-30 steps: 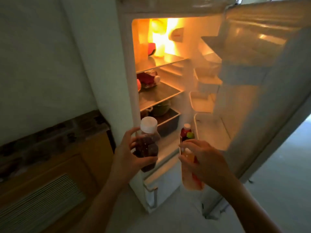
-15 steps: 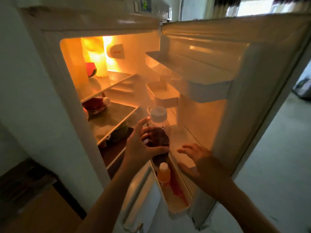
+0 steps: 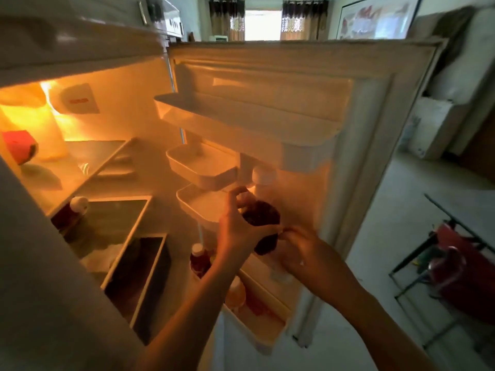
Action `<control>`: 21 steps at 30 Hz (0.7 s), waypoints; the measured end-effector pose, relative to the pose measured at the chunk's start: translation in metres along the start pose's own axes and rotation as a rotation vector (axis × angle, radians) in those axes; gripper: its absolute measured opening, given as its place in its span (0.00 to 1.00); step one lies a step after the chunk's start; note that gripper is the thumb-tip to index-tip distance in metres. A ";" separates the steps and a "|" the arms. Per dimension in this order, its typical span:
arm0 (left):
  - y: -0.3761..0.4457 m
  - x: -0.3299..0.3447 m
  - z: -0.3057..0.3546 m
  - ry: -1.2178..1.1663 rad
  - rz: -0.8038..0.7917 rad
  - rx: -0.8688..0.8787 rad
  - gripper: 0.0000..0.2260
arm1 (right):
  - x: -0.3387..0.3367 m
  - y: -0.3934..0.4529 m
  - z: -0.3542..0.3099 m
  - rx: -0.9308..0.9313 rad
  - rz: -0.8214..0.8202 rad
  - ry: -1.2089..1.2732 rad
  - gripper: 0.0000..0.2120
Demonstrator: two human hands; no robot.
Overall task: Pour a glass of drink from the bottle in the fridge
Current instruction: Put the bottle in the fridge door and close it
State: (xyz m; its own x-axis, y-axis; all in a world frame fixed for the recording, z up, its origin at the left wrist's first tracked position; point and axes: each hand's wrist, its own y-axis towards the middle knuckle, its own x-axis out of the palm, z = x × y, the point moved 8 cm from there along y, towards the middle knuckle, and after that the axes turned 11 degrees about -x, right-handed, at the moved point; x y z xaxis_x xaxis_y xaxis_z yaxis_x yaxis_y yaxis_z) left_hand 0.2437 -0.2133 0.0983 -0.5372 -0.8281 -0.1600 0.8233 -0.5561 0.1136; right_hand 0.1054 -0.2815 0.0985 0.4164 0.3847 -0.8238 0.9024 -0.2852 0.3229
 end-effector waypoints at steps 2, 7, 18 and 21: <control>0.000 0.006 -0.009 0.012 -0.017 0.012 0.41 | -0.001 -0.003 0.002 0.024 0.012 -0.014 0.19; -0.004 0.014 -0.015 0.018 -0.076 0.076 0.41 | -0.010 -0.009 0.005 0.032 0.063 -0.060 0.18; -0.035 0.019 0.016 0.245 0.098 0.260 0.44 | -0.070 -0.037 0.021 -0.041 0.507 -0.070 0.10; -0.064 0.037 0.037 0.391 0.199 0.432 0.43 | -0.089 -0.053 0.035 -0.062 0.691 0.018 0.15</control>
State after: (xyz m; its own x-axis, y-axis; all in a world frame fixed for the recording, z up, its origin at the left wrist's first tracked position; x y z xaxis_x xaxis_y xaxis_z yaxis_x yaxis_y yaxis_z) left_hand 0.1646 -0.2112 0.1219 -0.2069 -0.8771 -0.4335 0.7080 -0.4400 0.5524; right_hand 0.0161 -0.3315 0.1384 0.8993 0.1469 -0.4119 0.4337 -0.4198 0.7973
